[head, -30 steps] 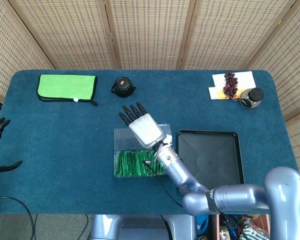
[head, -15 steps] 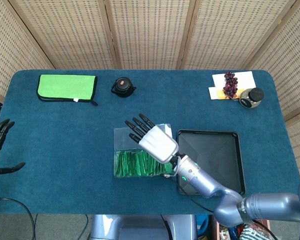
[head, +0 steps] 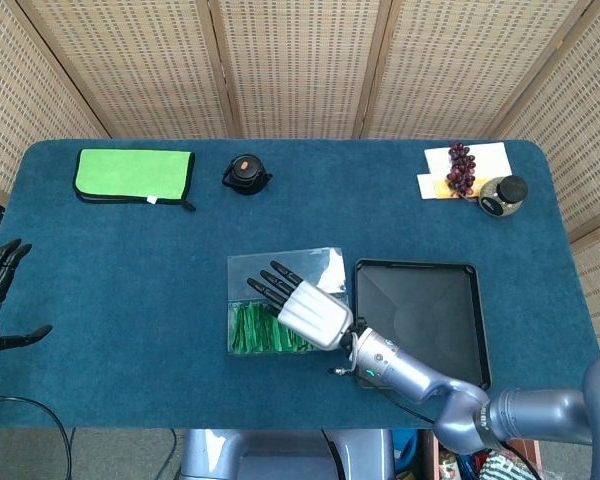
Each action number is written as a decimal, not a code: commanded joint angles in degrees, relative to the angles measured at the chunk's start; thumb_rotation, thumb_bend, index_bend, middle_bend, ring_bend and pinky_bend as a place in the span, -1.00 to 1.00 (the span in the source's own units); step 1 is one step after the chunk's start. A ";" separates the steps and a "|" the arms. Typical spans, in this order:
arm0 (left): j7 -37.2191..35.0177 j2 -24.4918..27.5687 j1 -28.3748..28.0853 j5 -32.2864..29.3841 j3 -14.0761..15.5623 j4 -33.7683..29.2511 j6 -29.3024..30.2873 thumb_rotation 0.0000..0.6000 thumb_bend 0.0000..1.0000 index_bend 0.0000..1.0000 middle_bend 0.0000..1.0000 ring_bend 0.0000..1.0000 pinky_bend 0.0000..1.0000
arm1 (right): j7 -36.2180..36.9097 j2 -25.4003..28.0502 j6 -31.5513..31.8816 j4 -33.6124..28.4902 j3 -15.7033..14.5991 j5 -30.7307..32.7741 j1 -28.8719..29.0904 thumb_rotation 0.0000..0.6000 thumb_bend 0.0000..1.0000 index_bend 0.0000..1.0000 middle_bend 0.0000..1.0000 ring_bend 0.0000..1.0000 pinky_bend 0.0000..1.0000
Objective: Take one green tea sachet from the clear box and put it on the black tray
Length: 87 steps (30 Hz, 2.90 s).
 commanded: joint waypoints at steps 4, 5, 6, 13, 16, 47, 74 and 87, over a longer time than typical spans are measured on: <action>-0.54 0.06 -0.12 -0.42 -0.14 0.30 -0.28 1.00 -0.82 -1.00 -1.00 -1.00 -1.00 | -0.29 -3.04 -2.21 3.40 1.27 1.00 0.59 1.00 -0.35 -0.12 -0.85 -1.00 -1.00; -0.56 0.07 -0.14 -0.45 -0.15 0.33 -0.33 1.00 -0.82 -1.00 -1.00 -1.00 -1.00 | -0.29 -3.31 -2.44 3.68 1.36 1.05 0.68 1.00 -0.34 -0.12 -0.85 -1.00 -1.00; -0.56 0.06 -0.18 -0.50 -0.16 0.39 -0.40 1.00 -0.82 -1.00 -1.00 -1.00 -1.00 | -0.30 -3.75 -2.80 4.12 1.50 1.14 0.81 1.00 -0.33 -0.11 -0.85 -1.00 -1.00; -0.53 0.01 -0.31 -0.65 -0.15 0.49 -0.67 1.00 -0.82 -1.00 -1.00 -1.00 -1.00 | -0.60 -6.48 -4.93 6.81 2.39 1.95 1.82 1.00 -0.30 -0.11 -0.85 -1.00 -1.00; -0.46 -0.07 -0.42 -1.03 -0.25 0.58 -0.88 1.00 -0.82 -1.00 -1.00 -1.00 -1.00 | -0.77 -7.66 -5.66 8.14 2.96 2.28 2.32 1.00 -0.27 -0.11 -0.85 -1.00 -1.00; -1.56 0.27 -0.82 -2.01 -0.58 0.88 -1.78 1.00 -0.82 -1.00 -1.00 -1.00 -1.00 | -2.82 -11.74 -9.41 13.23 4.42 4.89 4.80 1.00 -0.09 0.01 -0.83 -1.00 -1.00; -2.24 0.54 -0.81 -2.07 -0.65 0.95 -1.80 1.00 -0.82 -1.00 -1.00 -1.00 -1.00 | -6.36 -13.13 -9.94 15.33 3.50 5.41 5.33 1.00 0.08 0.12 -0.83 -1.00 -1.00; -2.63 0.64 -0.77 -2.15 -0.69 1.07 -1.81 1.00 -0.82 -1.00 -1.00 -1.00 -1.00 | -6.23 -13.83 -9.76 16.10 3.34 5.11 5.23 1.00 0.13 0.27 -0.81 -1.00 -1.00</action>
